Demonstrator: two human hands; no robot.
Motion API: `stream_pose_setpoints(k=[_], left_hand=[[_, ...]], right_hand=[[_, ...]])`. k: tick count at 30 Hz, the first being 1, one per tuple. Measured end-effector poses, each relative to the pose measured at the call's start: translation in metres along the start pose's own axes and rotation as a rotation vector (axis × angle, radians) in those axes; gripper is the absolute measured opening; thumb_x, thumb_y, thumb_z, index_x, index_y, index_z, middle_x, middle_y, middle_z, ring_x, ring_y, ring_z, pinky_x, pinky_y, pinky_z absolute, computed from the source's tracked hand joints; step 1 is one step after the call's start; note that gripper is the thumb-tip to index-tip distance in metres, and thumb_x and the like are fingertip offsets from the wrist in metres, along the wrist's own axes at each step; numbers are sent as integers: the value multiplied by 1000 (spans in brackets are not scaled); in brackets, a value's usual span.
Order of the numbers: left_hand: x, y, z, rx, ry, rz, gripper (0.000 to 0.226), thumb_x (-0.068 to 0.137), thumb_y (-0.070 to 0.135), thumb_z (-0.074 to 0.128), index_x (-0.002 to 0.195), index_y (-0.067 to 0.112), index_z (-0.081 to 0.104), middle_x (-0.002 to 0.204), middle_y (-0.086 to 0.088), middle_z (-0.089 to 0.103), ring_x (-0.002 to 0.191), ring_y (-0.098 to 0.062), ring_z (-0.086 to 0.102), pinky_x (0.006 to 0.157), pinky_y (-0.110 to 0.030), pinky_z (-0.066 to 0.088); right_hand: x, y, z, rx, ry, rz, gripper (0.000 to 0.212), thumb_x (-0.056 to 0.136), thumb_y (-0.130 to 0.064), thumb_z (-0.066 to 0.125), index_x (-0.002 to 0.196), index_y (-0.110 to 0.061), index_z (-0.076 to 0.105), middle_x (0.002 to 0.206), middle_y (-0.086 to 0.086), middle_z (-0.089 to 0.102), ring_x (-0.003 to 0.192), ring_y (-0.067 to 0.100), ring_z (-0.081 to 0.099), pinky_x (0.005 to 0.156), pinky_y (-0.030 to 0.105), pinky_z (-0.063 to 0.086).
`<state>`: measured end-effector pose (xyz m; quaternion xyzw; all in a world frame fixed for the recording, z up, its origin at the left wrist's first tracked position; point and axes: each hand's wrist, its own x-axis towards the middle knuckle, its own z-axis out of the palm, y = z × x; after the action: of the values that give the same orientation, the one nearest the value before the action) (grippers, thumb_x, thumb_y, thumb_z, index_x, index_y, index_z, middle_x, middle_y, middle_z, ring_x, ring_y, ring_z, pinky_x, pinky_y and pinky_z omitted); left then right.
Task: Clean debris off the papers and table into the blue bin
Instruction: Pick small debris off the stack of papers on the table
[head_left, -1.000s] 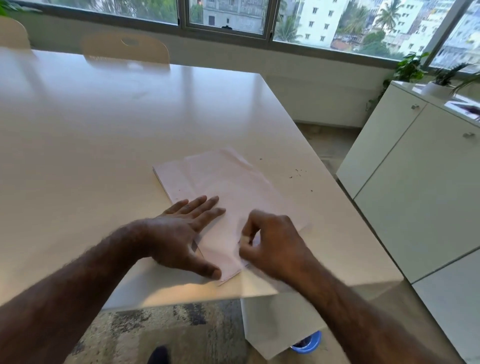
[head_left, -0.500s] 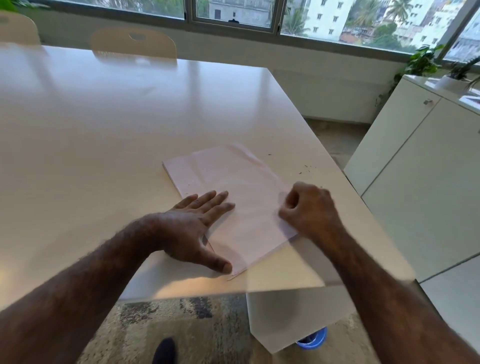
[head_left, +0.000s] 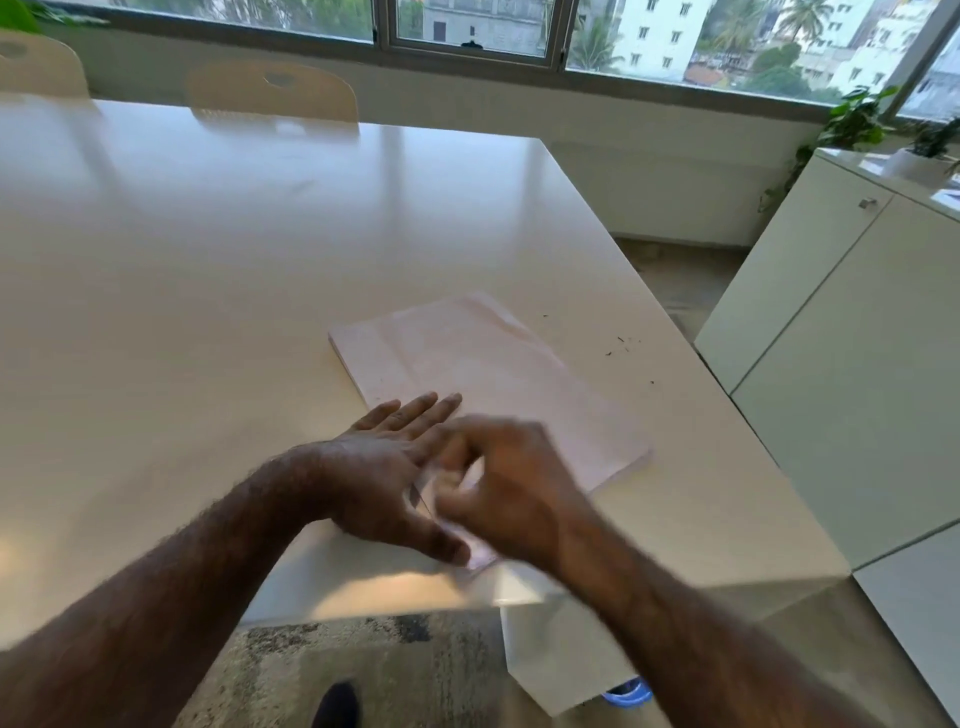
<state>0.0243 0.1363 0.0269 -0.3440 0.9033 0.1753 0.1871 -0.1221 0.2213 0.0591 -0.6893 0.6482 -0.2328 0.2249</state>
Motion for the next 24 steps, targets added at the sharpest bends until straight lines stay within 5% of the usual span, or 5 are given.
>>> stream_pose_setpoints(k=[2,7,16,20,24], left_hand=[[0,1,1,-5,-8,-1,126,61,91,48,146,38,-28,148,12,-44,136,-9,-40,118,-43,-17],[0,1,-1,-37,-1,10,126,59,90,50,147,39,-24,149,15,-42,136,-8,-39,118,-43,-17],[3,-4,2,-146,66,32,123,50,102,21,151,40,-13,155,15,-30,139,-3,-31,118,-37,-17],[2,-1,8,-130,128,31,127,48,101,33,150,42,-13,154,19,-30,140,-2,-31,119,-38,-14],[2,-3,9,-104,133,23,125,50,100,35,149,42,-16,153,19,-32,139,-2,-32,119,-37,-14]], right_hand=[[0,0,6,13,-97,-9,21,75,-20,71,67,-29,53,82,-5,67,76,12,63,68,24,51],[33,74,-45,-187,269,351,14,73,-27,72,69,-23,59,73,-10,63,76,13,63,68,22,44],[9,54,-22,-78,128,177,12,77,-22,74,76,-22,62,81,-9,66,69,3,59,58,15,42],[7,51,-20,-96,153,157,13,80,-22,71,79,-22,58,80,-9,63,73,7,60,66,24,53],[-1,41,-9,-68,66,90,13,80,-22,72,82,-23,58,79,-8,61,65,2,53,56,12,39]])
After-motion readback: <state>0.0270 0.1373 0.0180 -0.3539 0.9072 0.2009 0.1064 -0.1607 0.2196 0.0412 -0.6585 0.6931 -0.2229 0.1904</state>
